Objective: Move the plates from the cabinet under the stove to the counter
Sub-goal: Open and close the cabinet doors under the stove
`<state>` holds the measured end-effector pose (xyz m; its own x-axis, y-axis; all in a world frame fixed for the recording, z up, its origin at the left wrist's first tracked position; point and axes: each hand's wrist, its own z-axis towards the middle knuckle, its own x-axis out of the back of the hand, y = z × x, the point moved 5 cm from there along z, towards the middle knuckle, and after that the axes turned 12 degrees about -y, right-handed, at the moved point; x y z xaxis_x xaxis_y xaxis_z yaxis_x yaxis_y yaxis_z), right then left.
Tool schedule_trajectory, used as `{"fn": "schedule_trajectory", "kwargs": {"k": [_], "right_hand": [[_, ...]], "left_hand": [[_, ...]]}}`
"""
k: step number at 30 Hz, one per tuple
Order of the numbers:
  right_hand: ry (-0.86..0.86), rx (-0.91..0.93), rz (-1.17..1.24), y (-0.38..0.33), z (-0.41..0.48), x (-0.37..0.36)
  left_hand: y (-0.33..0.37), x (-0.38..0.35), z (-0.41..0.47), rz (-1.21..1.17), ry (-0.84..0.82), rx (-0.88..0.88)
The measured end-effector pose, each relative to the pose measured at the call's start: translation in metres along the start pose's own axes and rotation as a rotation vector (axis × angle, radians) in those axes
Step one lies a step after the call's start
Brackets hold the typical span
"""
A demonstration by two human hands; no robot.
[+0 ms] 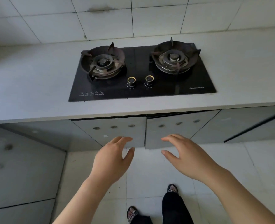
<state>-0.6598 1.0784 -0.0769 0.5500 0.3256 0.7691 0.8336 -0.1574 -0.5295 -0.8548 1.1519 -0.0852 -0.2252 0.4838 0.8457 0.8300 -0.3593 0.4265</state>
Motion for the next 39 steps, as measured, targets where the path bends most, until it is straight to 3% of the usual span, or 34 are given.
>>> {"fn": "schedule_trajectory", "kwargs": {"k": [14,27,33,39], "right_hand": [[0.009,0.026,-0.008,0.056,0.055,-0.049],[0.245,0.136,-0.068,0.148,0.162,-0.113],[0.481,0.223,-0.120,0.178,0.190,-0.131],[0.753,0.307,-0.262,0.189,0.196,-0.133]], "left_hand": [[-0.025,-0.061,0.079,0.041,0.017,-0.004],[-0.060,-0.146,0.185,0.180,0.300,-0.166],[-0.080,-0.166,0.221,0.270,0.542,-0.264],[-0.093,-0.184,0.238,0.358,0.682,-0.303]]}}
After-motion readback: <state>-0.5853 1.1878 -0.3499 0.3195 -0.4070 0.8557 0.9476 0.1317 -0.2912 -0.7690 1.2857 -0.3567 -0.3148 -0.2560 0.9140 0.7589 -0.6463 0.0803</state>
